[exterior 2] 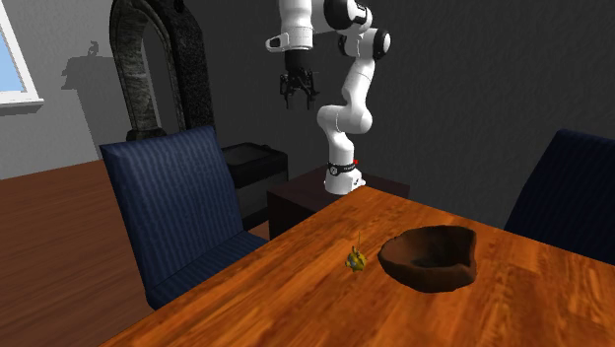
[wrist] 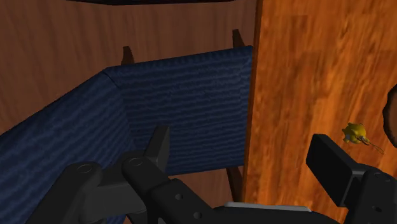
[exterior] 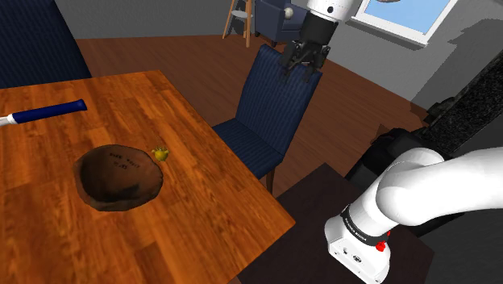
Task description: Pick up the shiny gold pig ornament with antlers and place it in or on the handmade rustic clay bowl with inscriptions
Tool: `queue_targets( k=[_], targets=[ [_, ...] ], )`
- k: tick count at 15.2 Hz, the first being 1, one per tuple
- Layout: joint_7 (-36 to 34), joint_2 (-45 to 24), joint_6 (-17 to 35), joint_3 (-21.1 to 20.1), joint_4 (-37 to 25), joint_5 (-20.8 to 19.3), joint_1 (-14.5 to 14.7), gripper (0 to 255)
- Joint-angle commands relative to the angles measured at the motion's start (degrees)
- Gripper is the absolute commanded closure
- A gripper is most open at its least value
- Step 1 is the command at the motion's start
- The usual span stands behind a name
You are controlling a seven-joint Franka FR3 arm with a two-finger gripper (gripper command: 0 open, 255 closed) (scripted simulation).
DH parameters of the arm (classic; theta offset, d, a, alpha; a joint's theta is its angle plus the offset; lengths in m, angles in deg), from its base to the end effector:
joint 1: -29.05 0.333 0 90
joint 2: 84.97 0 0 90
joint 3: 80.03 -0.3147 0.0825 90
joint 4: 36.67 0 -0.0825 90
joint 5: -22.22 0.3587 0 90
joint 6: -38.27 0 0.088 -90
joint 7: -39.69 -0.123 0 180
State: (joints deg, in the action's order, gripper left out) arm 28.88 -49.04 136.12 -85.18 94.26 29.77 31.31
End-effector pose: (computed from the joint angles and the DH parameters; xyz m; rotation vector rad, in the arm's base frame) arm 0.3361 0.0649 0.5679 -3.0534 0.1375 -0.0548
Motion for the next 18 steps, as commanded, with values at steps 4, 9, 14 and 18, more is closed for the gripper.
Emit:
queue_targets(
  k=[4, 9, 14, 18],
  targets=[
    [-3.28, -8.58, 6.12, -3.5, -1.41, 2.32, 1.38, 0],
    [-6.56, -17.5, 11.16, -6.74, -4.36, 3.72, 2.7, 0],
    [-9.98, -27.19, 15.4, -9.64, -8.92, 4.02, 4.02, 0],
    [-12.86, -35.37, 18.06, -11.54, -13.75, 3.4, 5.29, 0]
  ],
)
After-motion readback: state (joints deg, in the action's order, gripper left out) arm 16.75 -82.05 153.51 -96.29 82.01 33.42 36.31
